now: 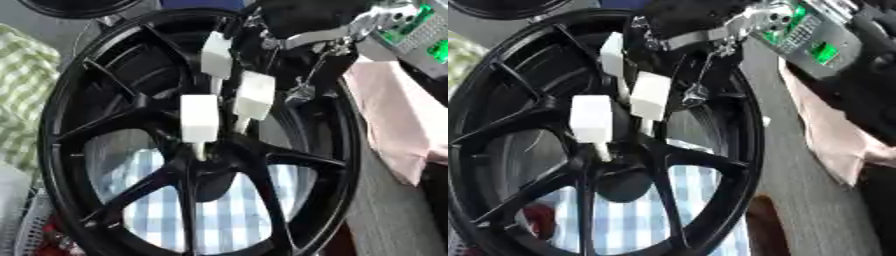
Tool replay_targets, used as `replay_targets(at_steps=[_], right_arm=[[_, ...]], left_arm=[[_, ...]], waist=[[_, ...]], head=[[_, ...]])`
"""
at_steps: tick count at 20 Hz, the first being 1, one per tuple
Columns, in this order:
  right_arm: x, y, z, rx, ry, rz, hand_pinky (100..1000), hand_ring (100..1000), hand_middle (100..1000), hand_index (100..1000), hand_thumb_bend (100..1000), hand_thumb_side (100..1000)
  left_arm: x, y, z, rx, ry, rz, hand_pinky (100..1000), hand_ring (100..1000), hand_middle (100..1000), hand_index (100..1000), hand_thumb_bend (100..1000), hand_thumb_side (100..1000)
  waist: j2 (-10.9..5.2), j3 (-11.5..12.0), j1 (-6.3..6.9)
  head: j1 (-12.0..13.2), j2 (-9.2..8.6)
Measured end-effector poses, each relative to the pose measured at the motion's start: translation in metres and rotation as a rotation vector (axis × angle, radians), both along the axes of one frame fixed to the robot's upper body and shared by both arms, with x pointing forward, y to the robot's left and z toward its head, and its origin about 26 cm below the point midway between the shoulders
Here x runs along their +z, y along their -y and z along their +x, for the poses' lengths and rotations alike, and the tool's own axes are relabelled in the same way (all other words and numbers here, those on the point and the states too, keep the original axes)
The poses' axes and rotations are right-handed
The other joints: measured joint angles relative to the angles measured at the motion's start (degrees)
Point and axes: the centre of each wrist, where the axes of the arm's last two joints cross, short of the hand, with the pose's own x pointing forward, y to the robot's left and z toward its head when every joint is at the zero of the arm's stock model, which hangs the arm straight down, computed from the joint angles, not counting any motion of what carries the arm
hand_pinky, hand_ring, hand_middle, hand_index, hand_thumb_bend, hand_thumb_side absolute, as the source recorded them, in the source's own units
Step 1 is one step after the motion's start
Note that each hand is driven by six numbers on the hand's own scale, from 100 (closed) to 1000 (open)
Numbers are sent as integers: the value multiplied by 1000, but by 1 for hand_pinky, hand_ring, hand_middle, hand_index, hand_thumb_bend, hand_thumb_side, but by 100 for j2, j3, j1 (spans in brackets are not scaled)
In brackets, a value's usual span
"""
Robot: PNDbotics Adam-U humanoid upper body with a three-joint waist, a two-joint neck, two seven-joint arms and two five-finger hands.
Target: Pull the pin out of the wheel hub.
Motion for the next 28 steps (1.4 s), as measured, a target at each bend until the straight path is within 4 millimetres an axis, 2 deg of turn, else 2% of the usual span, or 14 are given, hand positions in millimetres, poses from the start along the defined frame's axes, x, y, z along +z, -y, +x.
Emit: replay_targets(at_steps=[12, 28], right_arm=[[0, 0, 0, 0, -2, 2, 859, 529, 489, 581, 381, 100], [0, 1, 2, -4, -14, 8, 838, 493, 433, 529, 367, 100]], left_arm=[[0, -1, 0, 2, 1, -1, 672, 624, 611, 729, 505, 644], [0, -1, 0, 3, 1, -2, 672, 621, 611, 729, 505, 644]], waist=[[0, 1, 0], [0, 11, 0]], head=[[-9, 1], [-23, -1]])
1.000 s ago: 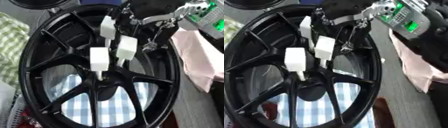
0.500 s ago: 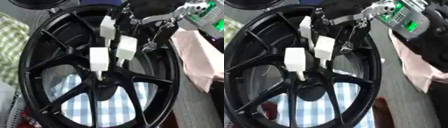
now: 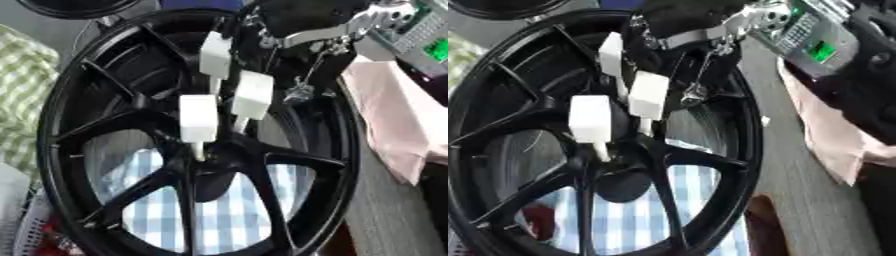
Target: Pull the pin out of the wheel hub.
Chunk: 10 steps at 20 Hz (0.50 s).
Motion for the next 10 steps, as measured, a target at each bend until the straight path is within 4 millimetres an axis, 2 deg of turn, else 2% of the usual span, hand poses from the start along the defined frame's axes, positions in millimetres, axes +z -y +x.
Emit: replay_targets(at_steps=[10], right_arm=[[0, 0, 0, -2, -4, 1, 830, 485, 426, 515, 373, 100]], left_arm=[[0, 0, 0, 0, -1, 0, 672, 619, 610, 729, 505, 643]], waist=[[0, -4, 0]], head=[[0, 0]])
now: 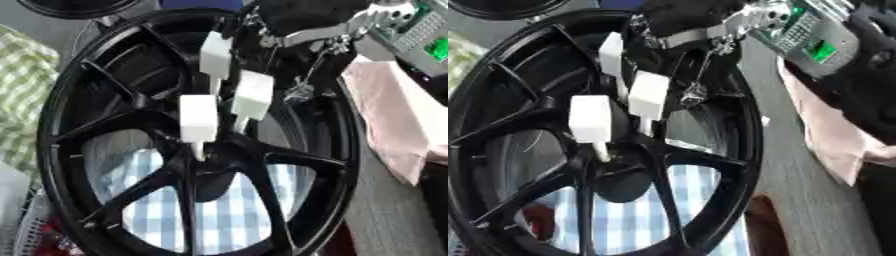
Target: Pull the pin out of the wheel hub.
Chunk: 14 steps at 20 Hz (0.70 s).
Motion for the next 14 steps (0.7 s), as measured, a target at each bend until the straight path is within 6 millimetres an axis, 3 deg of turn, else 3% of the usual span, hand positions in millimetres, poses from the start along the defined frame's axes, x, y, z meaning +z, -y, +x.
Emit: replay_targets(at_steps=[14], right_arm=[[2, -1, 0, 2, 4, 11, 820, 475, 414, 504, 384, 100]], left_arm=[[0, 0, 0, 3, -1, -1, 672, 617, 610, 729, 504, 642]], waist=[[0, -8, 0]], head=[[1, 1]])
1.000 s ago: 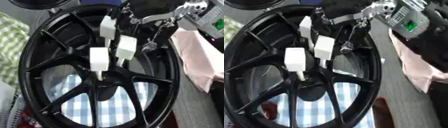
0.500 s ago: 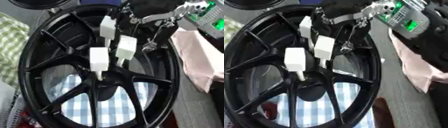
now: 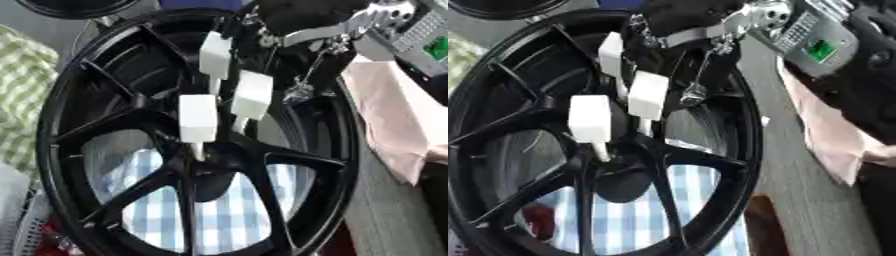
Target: Pull the pin out of the wheel hub.
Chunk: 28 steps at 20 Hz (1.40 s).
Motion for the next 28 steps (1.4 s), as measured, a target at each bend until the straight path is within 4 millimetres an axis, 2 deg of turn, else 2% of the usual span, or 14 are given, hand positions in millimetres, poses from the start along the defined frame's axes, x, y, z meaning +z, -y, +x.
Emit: replay_targets(at_steps=[16, 28], right_arm=[[6, -1, -3, -6, 3, 25, 820, 471, 410, 499, 390, 100], [22, -3, -14, 5, 57, 56, 821, 468, 409, 496, 392, 100]], left_arm=[[-2, -1, -1, 5, -5, -2, 672, 615, 609, 729, 504, 642], [-3, -1, -1, 7, -6, -2, 673, 614, 609, 730, 504, 640]], waist=[[-6, -46, 0], [-6, -70, 0]], head=[[18, 69], [-30, 78]])
